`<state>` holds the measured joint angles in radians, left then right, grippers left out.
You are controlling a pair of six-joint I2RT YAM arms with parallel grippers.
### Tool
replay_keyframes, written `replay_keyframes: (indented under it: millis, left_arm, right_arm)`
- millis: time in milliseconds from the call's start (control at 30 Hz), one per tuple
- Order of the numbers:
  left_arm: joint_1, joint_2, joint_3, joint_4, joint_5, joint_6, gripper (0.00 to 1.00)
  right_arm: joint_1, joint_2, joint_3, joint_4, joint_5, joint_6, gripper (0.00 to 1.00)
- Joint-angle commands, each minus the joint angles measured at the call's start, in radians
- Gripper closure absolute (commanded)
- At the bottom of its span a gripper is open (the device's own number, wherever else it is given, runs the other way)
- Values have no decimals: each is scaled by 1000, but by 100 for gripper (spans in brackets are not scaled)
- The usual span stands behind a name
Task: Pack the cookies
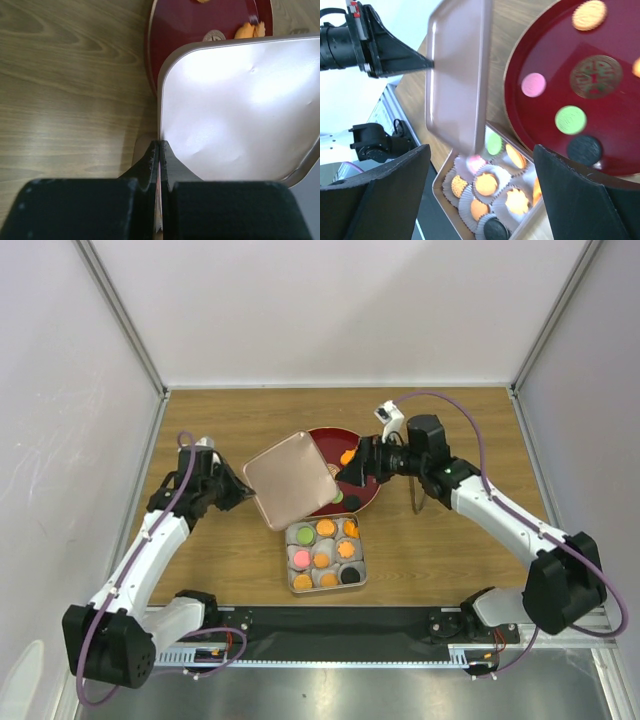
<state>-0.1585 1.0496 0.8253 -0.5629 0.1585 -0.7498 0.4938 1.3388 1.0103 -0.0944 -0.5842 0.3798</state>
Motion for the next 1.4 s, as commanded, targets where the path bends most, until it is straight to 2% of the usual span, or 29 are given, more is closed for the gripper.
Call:
replay_keyframes:
  millis: [0,133,233,333,533,567,733,867,1000,1133,1233,1267,1367]
  left_arm:
    - [-50,-36,0,26,52,44,99]
    - [-93,-34,-2,41,72,47,100]
    - [-125,-25,8,54,72,55,100]
    - [-148,-22,11,70,84,63,100]
    - [-167,-7,29,84,108,99,100]
    - [-170,-7,34,83,108,107,100]
    - [-174,4,46,93,128,127,100]
    - [-188,23,78,93,150,145,100]
    - [-200,39,104,87,164,165,99]
    - [-213,47,123,80,154,187,89]
    - [-214,40,147,64,135,222,71]
    - [-214,33,153,60,125,234,61]
    - [-217,-11,185,40,67,288,38]
  right_arm:
    - [25,49,80,5,-12,-22,10]
    - [31,115,125,12,-72,5,10]
    - [57,160,166,-11,-62,10,11]
    - [61,184,183,-16,-57,42,16]
    - [60,191,177,-1,-63,100,35]
    - [60,191,178,-1,-63,109,40]
    - [58,194,185,-14,-57,134,52]
    - [57,197,188,-24,-45,154,68]
    - [55,192,188,-34,-36,169,78]
    - [42,174,177,-31,-32,195,88]
    - [16,160,174,-31,-35,226,94]
    - [5,158,174,-31,-42,243,95]
    - [-35,158,183,-56,-42,264,100]
